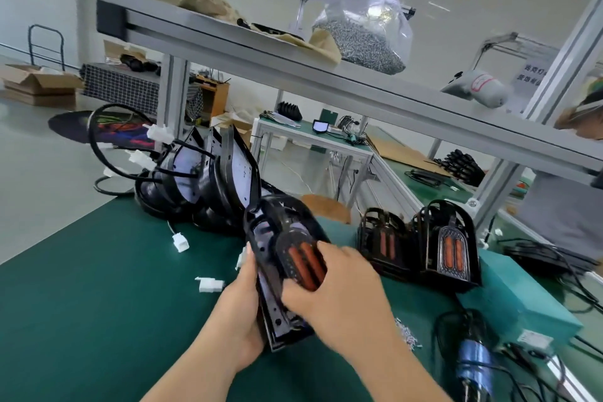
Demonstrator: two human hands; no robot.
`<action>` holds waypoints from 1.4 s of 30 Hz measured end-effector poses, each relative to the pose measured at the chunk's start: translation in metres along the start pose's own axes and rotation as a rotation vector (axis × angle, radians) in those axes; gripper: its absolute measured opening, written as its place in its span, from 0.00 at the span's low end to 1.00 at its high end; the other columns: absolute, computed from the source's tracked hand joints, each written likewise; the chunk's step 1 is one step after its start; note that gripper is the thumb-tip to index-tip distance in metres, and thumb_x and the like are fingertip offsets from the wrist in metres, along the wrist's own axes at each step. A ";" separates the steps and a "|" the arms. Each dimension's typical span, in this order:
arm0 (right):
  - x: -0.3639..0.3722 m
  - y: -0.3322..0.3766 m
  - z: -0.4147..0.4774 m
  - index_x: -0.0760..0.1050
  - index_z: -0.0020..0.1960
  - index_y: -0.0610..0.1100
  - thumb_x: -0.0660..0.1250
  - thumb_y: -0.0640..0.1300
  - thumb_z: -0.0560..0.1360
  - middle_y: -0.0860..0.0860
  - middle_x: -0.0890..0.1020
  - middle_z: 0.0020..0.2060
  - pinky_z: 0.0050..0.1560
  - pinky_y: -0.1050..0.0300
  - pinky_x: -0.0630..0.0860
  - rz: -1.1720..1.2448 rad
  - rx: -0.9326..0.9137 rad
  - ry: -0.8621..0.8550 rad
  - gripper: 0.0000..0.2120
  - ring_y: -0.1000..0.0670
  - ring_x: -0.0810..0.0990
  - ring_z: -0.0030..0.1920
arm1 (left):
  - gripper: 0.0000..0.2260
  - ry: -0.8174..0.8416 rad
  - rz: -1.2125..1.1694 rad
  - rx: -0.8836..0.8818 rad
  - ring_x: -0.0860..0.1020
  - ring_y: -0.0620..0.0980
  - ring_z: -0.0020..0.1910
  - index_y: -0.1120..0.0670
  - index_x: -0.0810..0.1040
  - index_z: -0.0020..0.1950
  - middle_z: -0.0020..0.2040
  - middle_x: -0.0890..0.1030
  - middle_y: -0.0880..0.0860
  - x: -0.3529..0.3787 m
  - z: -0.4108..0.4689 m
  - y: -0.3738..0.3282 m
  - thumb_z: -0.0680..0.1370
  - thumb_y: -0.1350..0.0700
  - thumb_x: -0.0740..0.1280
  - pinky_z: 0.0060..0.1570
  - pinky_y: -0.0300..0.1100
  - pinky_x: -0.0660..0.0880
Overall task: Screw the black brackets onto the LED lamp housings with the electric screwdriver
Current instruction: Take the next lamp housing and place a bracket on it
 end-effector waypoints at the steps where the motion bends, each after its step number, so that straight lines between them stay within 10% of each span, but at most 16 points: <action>1: 0.008 0.005 -0.010 0.71 0.46 0.52 0.61 0.67 0.64 0.55 0.72 0.39 0.40 0.56 0.73 -0.053 0.005 0.019 0.21 0.52 0.74 0.40 | 0.32 -0.009 0.010 0.002 0.85 0.58 0.51 0.53 0.86 0.54 0.54 0.85 0.59 -0.001 0.000 0.000 0.71 0.28 0.59 0.40 0.49 0.82; 12: 0.029 -0.001 -0.016 0.70 0.64 0.46 0.61 0.67 0.70 0.50 0.71 0.49 0.51 0.53 0.73 -0.200 0.092 0.054 0.31 0.46 0.75 0.52 | 0.35 0.039 -0.024 -0.014 0.85 0.56 0.52 0.53 0.85 0.58 0.55 0.85 0.59 -0.004 0.009 0.006 0.73 0.28 0.56 0.38 0.45 0.82; 19: 0.036 -0.004 -0.018 0.64 0.74 0.47 0.57 0.70 0.72 0.51 0.69 0.56 0.55 0.55 0.72 -0.262 -0.022 0.008 0.38 0.48 0.71 0.59 | 0.20 0.074 -0.048 0.156 0.85 0.56 0.36 0.50 0.80 0.56 0.48 0.86 0.57 -0.006 0.011 0.003 0.65 0.56 0.75 0.30 0.45 0.80; 25: 0.012 -0.034 -0.017 0.77 0.63 0.48 0.63 0.66 0.74 0.54 0.70 0.55 0.64 0.55 0.69 0.229 0.066 -0.336 0.27 0.50 0.72 0.59 | 0.16 0.075 -0.088 0.141 0.85 0.59 0.39 0.51 0.83 0.52 0.48 0.86 0.60 -0.008 0.012 0.003 0.65 0.60 0.75 0.34 0.54 0.81; 30: 0.048 -0.062 -0.018 0.82 0.51 0.43 0.65 0.60 0.77 0.48 0.86 0.47 0.58 0.48 0.78 0.825 0.473 -0.038 0.20 0.46 0.83 0.51 | 0.24 0.098 -0.051 0.136 0.85 0.61 0.42 0.55 0.78 0.61 0.52 0.85 0.62 -0.005 0.006 0.002 0.66 0.61 0.74 0.37 0.56 0.81; 42: 0.044 -0.064 -0.018 0.82 0.43 0.44 0.64 0.58 0.79 0.48 0.86 0.39 0.51 0.49 0.78 0.757 0.430 -0.113 0.19 0.44 0.83 0.46 | 0.23 0.116 -0.017 0.163 0.86 0.60 0.41 0.56 0.78 0.61 0.49 0.85 0.62 -0.001 0.002 -0.002 0.66 0.62 0.72 0.35 0.54 0.81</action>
Point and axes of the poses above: each hand's wrist, its own z-axis towards the middle knuckle, its own x-axis out of the palm, y = z × x, the point moved 6 cm from there along z, towards the middle knuckle
